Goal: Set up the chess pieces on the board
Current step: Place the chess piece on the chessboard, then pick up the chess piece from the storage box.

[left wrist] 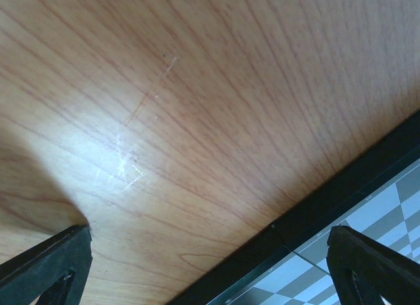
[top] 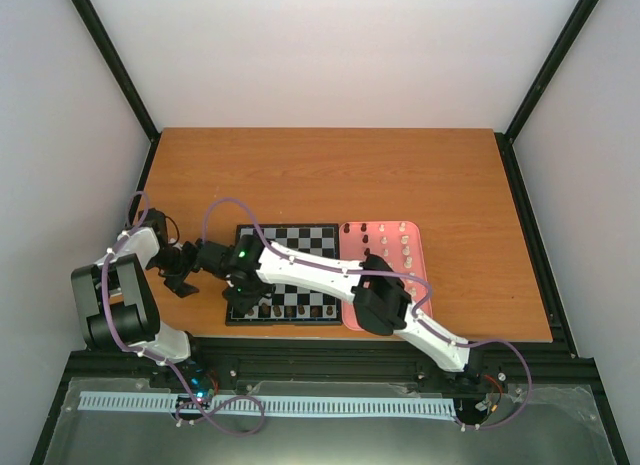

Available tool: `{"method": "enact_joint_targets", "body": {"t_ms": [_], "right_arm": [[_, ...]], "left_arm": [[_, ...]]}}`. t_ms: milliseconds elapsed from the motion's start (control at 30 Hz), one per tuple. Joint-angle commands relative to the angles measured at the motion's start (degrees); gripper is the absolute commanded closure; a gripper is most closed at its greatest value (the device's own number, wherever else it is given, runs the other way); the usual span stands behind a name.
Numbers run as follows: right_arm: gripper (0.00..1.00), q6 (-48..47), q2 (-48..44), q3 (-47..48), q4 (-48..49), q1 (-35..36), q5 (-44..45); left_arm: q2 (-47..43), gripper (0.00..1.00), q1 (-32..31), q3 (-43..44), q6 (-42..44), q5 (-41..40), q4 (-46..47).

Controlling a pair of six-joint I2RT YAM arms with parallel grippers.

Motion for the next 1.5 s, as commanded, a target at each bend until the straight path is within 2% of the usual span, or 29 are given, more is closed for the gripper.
{"method": "enact_joint_targets", "body": {"t_ms": [0, 233, 467, 700, 1100, 1467], "right_arm": [[0.60, 1.6, -6.6, 1.7, -0.4, -1.7, 4.8], [0.57, 2.3, -12.5, -3.2, -1.8, -7.3, 10.2], [0.39, -0.3, -16.7, -13.4, -1.0, -20.4, 13.4], [0.38, -5.0, -14.8, -15.9, 1.2, -30.8, 14.1], [0.45, -8.7, -8.3, -16.0, 3.5, -35.9, 10.2], [0.64, -9.3, -6.9, -17.4, 4.3, -37.3, 7.4]], "left_arm": [[0.7, 0.00, 0.4, 1.3, 0.5, 0.4, 0.7], [1.0, 0.00, 0.4, 1.5, 0.7, 0.3, 0.6], [1.2, 0.00, 0.4, 2.4, 1.3, -0.2, 0.0], [2.7, 0.00, 0.4, 2.8, 1.8, 0.3, 0.2], [6.5, 0.00, 0.4, 5.4, 2.3, -0.6, 0.0], [8.0, 0.00, 0.4, 5.5, 2.6, -1.0, 0.2]]}}
